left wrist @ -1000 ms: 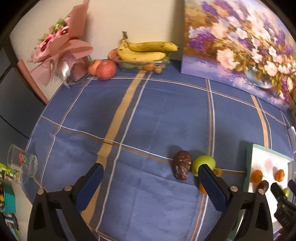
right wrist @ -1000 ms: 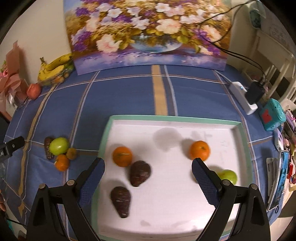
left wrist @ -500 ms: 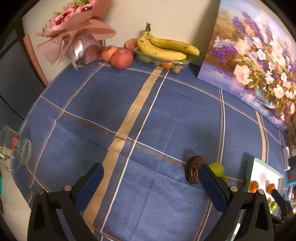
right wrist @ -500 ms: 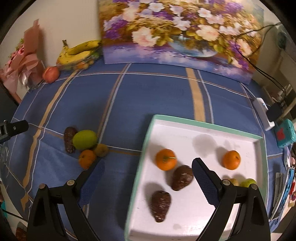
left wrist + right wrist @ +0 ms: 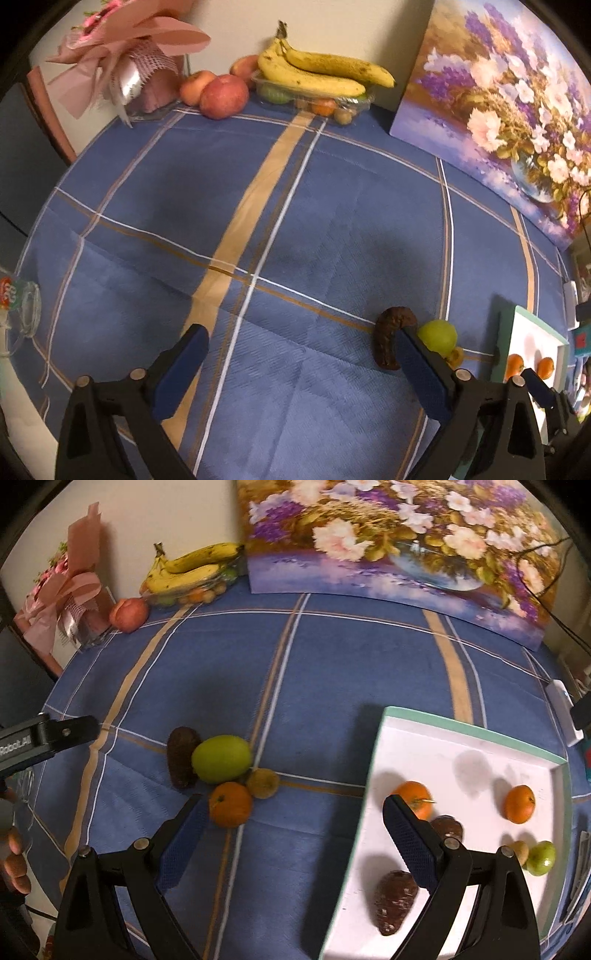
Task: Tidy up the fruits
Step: 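Grasp another dark date with the left gripper while the right gripper grasps a small orange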
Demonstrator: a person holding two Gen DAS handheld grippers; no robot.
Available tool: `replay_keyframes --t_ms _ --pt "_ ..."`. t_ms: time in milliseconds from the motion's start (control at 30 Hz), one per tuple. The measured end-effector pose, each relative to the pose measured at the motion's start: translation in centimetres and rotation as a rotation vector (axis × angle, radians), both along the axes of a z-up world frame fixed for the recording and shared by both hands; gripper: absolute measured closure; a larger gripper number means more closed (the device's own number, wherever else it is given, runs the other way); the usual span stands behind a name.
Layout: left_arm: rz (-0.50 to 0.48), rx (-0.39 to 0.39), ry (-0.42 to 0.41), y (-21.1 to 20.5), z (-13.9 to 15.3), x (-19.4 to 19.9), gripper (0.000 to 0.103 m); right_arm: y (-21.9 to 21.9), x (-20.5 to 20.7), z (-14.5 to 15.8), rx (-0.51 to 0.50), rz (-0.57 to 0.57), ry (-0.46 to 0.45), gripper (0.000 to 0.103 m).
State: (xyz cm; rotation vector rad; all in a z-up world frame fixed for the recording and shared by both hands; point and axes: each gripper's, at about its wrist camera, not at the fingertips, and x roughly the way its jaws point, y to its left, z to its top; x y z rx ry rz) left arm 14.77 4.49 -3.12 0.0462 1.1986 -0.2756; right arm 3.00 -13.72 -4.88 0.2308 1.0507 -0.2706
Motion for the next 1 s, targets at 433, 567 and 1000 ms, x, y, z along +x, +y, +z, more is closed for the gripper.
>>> replay_keyframes --t_ms 433,567,1000 --pt "-0.077 -0.078 0.051 -2.1 -2.4 1.3 0.013 2.3 2.1 -2.7 0.017 0.057 0.069 0.009" --pt "-0.103 -0.11 0.072 -2.7 -2.9 1.4 0.018 2.9 2.6 -3.3 0.019 0.079 0.086 0.023" --pt "-0.181 -0.161 0.121 -5.0 -4.1 1.2 0.045 3.5 3.7 -4.3 0.062 0.109 0.1 0.064"
